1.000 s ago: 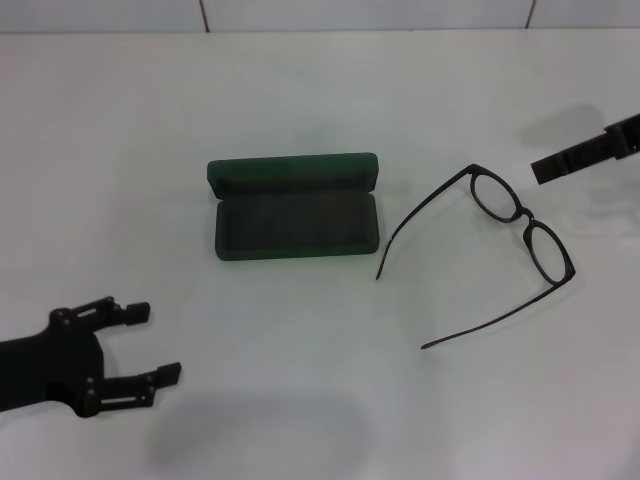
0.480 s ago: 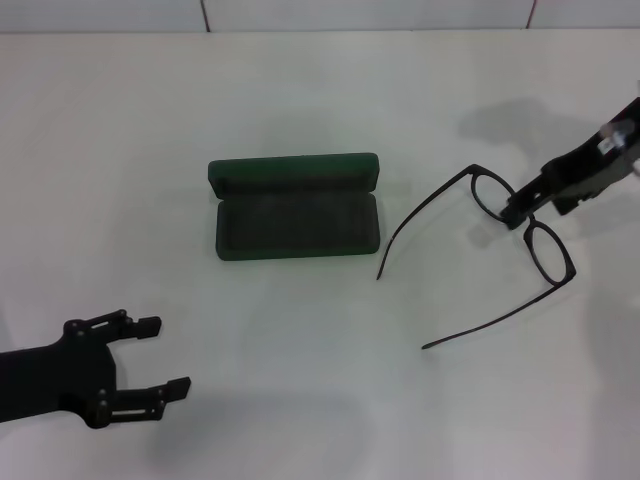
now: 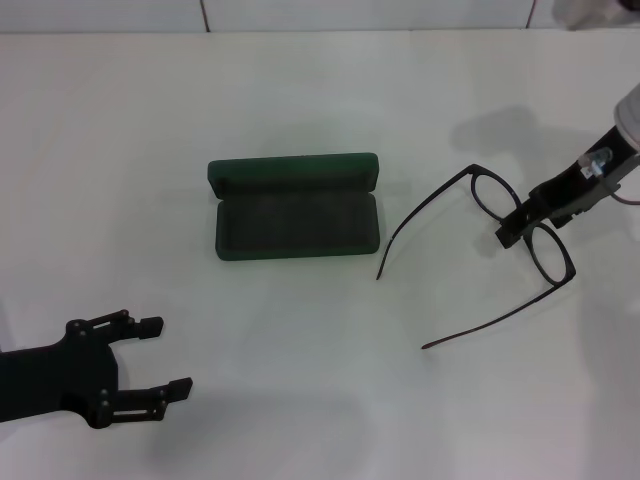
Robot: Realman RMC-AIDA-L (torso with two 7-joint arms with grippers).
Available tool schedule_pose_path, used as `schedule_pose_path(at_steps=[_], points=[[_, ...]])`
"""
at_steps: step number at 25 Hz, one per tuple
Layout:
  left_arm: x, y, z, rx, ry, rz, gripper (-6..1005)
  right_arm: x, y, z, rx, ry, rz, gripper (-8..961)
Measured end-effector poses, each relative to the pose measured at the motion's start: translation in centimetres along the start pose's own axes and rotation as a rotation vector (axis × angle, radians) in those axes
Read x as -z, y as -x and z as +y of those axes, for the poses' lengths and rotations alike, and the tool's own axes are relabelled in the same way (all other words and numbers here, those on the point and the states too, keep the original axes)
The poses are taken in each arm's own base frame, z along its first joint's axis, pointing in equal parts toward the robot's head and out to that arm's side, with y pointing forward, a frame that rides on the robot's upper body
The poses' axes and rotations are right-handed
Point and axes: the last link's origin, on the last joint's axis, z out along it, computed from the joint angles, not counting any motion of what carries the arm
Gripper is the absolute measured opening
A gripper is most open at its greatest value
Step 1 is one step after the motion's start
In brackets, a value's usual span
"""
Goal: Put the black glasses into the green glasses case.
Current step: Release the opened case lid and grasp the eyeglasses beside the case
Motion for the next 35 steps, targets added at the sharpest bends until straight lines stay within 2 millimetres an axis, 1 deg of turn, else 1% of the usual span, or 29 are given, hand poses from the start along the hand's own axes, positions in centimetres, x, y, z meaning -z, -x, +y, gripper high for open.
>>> schedule_pose_path(at_steps=[15, 26, 32, 35], points=[[-0.2, -0.1, 0.0, 0.003, 0.008, 0.004, 816, -0.7, 0.9, 0.4, 0.033, -0.037, -0.048, 700], [-0.5, -0.3, 0.0, -0.001, 0.012, 0.007, 793, -0.9, 1.2, 0.5, 0.051, -0.051, -0.047, 258], [-0.5, -0.4, -0.1, -0.005, 0.016, 0.008, 780, -0.9, 0.9, 0.4, 0.043, -0.046, -0.042, 95], [-0.6, -0.4, 0.0, -0.005, 0.018, 0.01, 774, -0.8, 0.7, 0.4, 0.043, -0.042, -0.031, 94]])
